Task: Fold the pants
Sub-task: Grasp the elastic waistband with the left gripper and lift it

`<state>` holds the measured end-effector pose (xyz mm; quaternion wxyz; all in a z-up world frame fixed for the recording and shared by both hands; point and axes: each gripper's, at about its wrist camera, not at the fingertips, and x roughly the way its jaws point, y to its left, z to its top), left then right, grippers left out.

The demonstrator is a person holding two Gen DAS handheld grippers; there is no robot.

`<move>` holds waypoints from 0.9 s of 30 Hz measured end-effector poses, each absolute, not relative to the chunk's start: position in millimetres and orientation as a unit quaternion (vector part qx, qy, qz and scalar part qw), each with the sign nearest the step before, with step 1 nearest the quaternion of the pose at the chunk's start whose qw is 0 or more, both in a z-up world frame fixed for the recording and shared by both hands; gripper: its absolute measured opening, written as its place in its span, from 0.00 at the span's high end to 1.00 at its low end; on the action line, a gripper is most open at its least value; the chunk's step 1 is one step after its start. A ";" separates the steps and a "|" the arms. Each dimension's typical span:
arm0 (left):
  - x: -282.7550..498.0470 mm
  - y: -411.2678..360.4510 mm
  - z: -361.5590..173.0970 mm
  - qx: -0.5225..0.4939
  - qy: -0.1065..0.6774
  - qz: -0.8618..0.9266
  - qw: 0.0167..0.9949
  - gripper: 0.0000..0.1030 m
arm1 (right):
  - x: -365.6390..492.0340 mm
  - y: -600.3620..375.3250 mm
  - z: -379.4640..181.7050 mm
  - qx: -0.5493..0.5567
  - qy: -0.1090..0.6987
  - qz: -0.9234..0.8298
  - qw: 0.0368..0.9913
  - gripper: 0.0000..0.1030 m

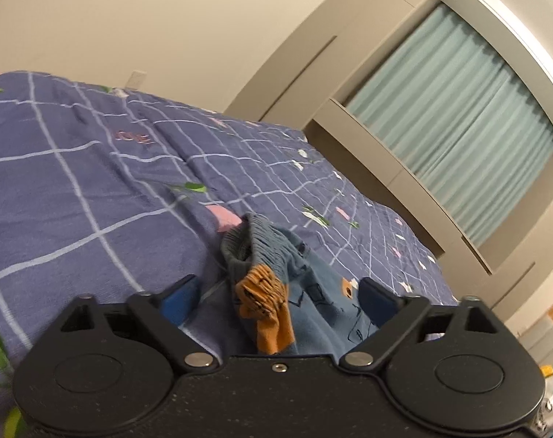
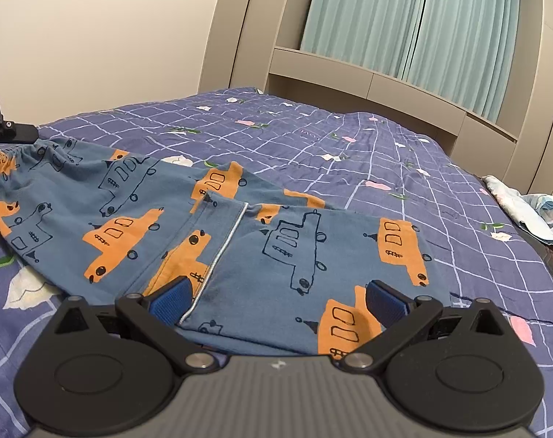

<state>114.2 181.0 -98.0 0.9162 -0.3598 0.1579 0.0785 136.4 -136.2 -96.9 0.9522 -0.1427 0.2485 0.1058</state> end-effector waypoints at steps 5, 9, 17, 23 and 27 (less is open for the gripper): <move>118.8 186.4 -98.8 -0.392 0.171 0.089 0.899 0.43 | 136.8 -138.0 -97.2 -0.136 0.250 0.109 0.953 0.00; 122.5 197.3 -105.9 -0.441 0.173 0.104 0.874 0.60 | 137.9 -139.7 -97.2 -0.130 0.252 0.111 0.953 0.00; 130.7 189.9 -91.6 -0.418 0.179 0.118 0.883 0.79 | 139.8 -143.4 -97.6 -0.116 0.257 0.117 0.952 0.00; 134.3 160.7 -51.7 -0.341 0.157 0.083 0.923 0.80 | 140.7 -144.7 -97.5 -0.109 0.259 0.120 0.952 0.00; 140.5 130.7 -21.9 -0.289 0.145 0.031 0.946 0.81 | 139.2 -146.3 -96.2 -0.103 0.256 0.121 0.953 0.00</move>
